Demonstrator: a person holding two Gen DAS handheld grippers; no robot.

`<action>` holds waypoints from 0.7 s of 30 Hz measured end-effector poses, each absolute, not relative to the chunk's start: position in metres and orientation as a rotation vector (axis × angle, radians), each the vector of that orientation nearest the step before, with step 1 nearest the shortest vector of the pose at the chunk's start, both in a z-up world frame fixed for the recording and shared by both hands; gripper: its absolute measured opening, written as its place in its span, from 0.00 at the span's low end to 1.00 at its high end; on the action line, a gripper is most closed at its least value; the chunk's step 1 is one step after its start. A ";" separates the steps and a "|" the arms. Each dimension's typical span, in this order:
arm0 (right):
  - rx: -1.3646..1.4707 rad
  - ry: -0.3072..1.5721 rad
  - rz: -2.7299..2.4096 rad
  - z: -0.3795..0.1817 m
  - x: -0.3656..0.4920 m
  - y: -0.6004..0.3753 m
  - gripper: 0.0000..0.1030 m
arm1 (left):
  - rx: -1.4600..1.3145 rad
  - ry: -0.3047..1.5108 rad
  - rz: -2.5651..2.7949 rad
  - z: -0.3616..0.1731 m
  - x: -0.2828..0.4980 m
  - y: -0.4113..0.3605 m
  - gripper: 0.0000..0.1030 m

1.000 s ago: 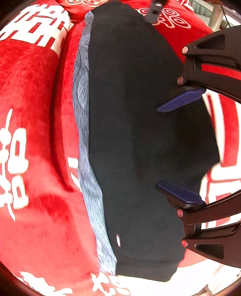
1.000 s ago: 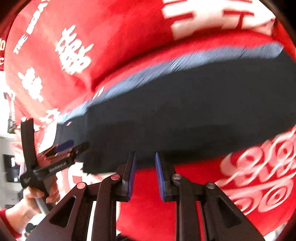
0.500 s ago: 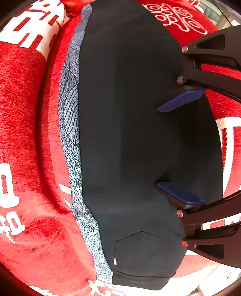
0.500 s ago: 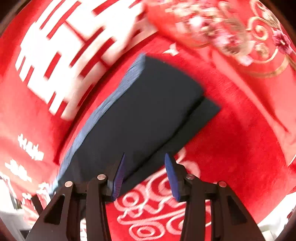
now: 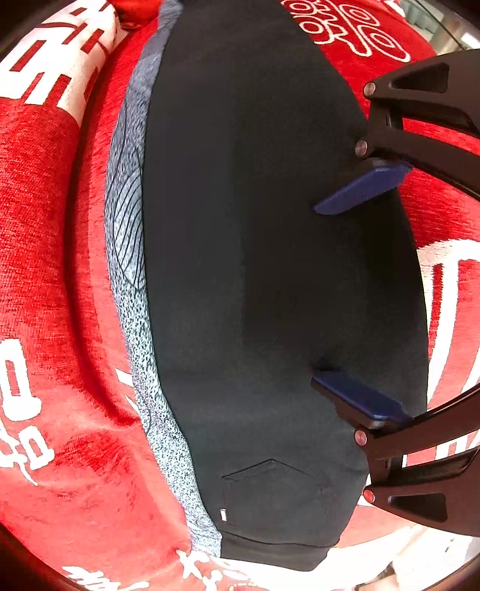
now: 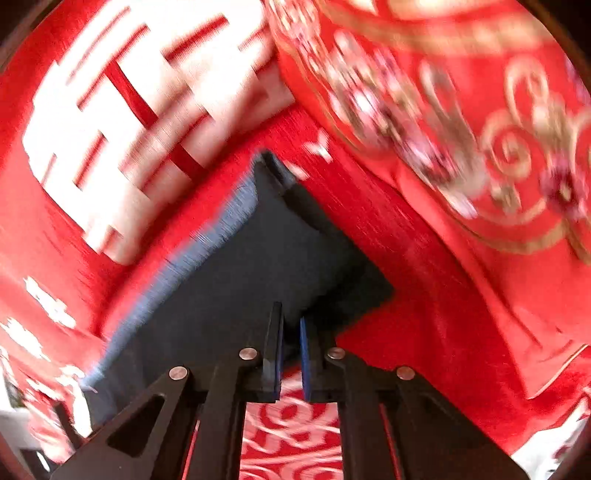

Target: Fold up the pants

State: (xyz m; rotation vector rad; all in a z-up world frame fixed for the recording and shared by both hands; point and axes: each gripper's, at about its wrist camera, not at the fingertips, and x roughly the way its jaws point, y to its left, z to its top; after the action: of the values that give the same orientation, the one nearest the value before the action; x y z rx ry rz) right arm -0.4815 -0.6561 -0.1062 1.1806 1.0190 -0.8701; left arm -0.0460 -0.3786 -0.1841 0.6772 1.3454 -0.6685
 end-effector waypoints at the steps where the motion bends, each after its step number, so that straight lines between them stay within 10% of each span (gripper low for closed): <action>1: 1.200 1.022 -0.868 -0.114 -0.480 -0.653 0.08 | 0.662 1.354 -0.665 -0.186 -0.045 -0.378 0.86; 3: 1.237 0.974 -0.873 -0.115 -0.489 -0.650 0.10 | 0.646 1.364 -0.650 -0.189 -0.048 -0.376 0.90; 5: 1.236 1.031 -0.955 -0.108 -0.495 -0.648 0.48 | 0.639 1.388 -0.645 -0.191 -0.040 -0.370 0.90; 6: 1.237 1.036 -0.986 -0.103 -0.499 -0.647 0.52 | 0.647 1.398 -0.636 -0.190 -0.039 -0.371 0.90; 21: 0.852 1.179 -0.808 -0.107 -0.388 -0.699 0.40 | 0.632 1.247 -0.604 -0.204 0.005 -0.502 0.90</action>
State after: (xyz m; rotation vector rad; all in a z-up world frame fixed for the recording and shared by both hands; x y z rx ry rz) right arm -0.3883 -0.6987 -0.1070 0.8521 1.1787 -0.8078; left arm 0.0051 -0.5023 -0.2043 0.6323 1.2466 -0.6041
